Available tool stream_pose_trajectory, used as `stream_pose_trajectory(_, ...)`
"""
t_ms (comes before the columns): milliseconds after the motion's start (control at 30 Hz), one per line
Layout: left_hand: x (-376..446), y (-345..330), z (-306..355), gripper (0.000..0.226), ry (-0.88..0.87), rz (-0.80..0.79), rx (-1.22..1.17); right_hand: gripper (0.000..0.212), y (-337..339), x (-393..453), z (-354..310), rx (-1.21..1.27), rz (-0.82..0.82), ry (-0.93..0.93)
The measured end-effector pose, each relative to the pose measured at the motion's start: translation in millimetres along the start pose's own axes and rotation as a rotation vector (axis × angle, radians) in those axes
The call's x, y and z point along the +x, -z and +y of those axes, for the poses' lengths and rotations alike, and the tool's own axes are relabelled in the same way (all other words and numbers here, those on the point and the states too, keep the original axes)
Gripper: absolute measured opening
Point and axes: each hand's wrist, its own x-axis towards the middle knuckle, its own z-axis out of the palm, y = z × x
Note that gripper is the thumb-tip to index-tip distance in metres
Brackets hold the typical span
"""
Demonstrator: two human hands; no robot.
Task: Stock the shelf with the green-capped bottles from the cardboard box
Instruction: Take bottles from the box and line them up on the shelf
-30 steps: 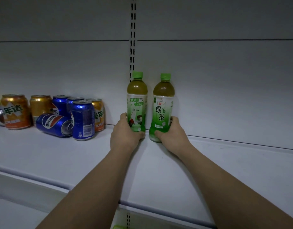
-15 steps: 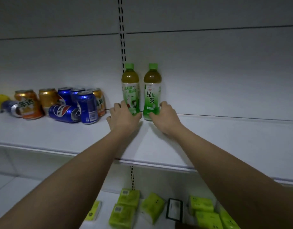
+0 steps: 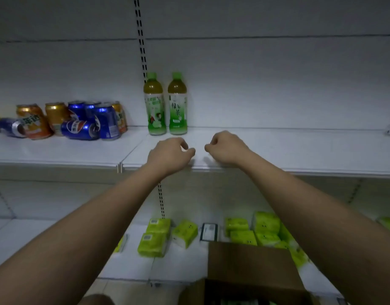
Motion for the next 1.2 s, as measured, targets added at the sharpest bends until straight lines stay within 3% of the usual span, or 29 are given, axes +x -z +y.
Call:
stream_pose_trajectory(133, -59.5, -4.4, 8.5, 0.028, -0.088, 0.013, -0.072, 0.034, 3.3, -54.6, 12.7, -0.030, -0.055, 0.032)
stream_pose_trajectory(233, -96.7, -21.6, 8.7, 0.024, -0.130, -0.073, -0.139, 0.037, -8.7, -91.2, 29.4, -0.065, -0.142, 0.029)
stream_pose_trajectory(367, -134.8, -83.1, -7.1, 0.022, -0.039, -0.273, -0.192, 0.027, -57.0, -129.1, 76.6, -0.021, -0.282, -0.110)
stream_pose_trajectory(533, -194.6, -198.4, -40.8, 0.020, 0.105, -0.465, -0.235, 0.033, -144.6, -178.8, 156.4, 0.001, -0.482, -0.221)
stream_pose_trajectory(700, -239.0, -288.8, -79.1, 0.012, 0.140, -0.724, -0.192, 0.044, -205.4, -232.1, 241.0, 0.180, -0.594, -0.520)
stream_pose_trajectory(833, -248.4, -334.4, -91.3, 0.024, 0.145, -0.891, -0.114, 0.027, -243.9, -283.6, 297.0, 0.226, -0.570, -0.731)
stream_pose_trajectory(900, -251.7, -354.4, -94.2, 0.025, 0.106, -0.958, -0.084, 0.022, -264.9, -299.8, 314.9, 0.258, -0.611, -0.741)
stream_pose_trajectory(1067, -269.4, -401.1, -111.2, 0.024, 0.070, -1.219, 0.022, 0.039, -307.2, -312.4, 329.2, 0.203, -0.709, -0.649)
stream_pose_trajectory(1133, -275.8, -414.0, -112.9, 0.032, 0.087, -1.257, 0.053, 0.036, -322.6, -316.0, 331.8, 0.139, -0.751, -0.594)
stream_pose_trajectory(1200, -282.3, -427.3, -114.3, 0.042, 0.100, -1.260, 0.045, 0.048, -335.5, -321.1, 335.3, 0.111, -0.798, -0.562)
